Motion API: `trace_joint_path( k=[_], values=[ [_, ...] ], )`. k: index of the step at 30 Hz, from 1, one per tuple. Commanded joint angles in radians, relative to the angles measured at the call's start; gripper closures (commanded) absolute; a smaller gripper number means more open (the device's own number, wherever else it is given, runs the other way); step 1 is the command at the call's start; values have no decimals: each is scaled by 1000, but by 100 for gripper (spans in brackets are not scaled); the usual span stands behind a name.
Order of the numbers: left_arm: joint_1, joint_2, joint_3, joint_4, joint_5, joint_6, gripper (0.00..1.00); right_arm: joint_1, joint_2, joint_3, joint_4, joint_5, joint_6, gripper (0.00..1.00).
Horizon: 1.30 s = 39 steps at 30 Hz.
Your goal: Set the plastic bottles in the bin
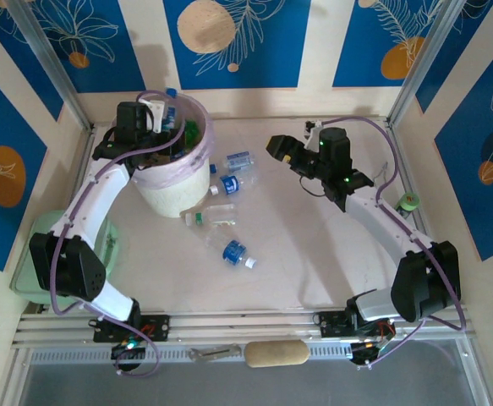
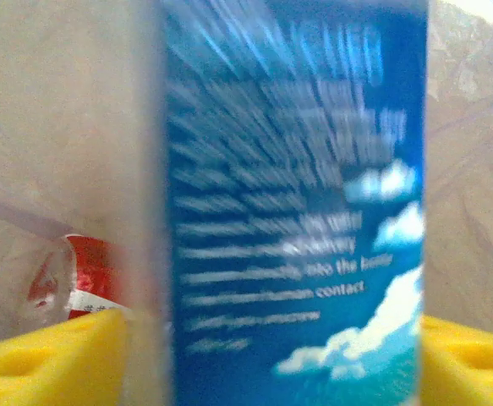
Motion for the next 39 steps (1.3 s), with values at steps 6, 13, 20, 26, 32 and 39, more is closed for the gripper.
trace_joint_path(
  k=[6, 13, 20, 26, 32, 39],
  values=[
    [8, -80, 2, 0, 21, -30, 0, 35, 29, 75, -58, -25, -52, 15],
    [9, -215, -36, 45, 34, -77, 0, 93, 85, 157, -192, -88, -189, 15],
    [8, -361, -146, 83, 143, -194, 0, 199, 139, 228, -432, -125, -409, 15],
    [-3, -455, -256, 98, 260, -297, 0, 344, 162, 186, -563, -52, -523, 15],
    [-6, -517, -309, 55, 300, -309, 0, 542, 226, 136, -673, 126, -615, 15],
    [-6, -543, -353, 90, 274, -305, 0, 687, 374, 210, -779, 346, -701, 14]
  ],
)
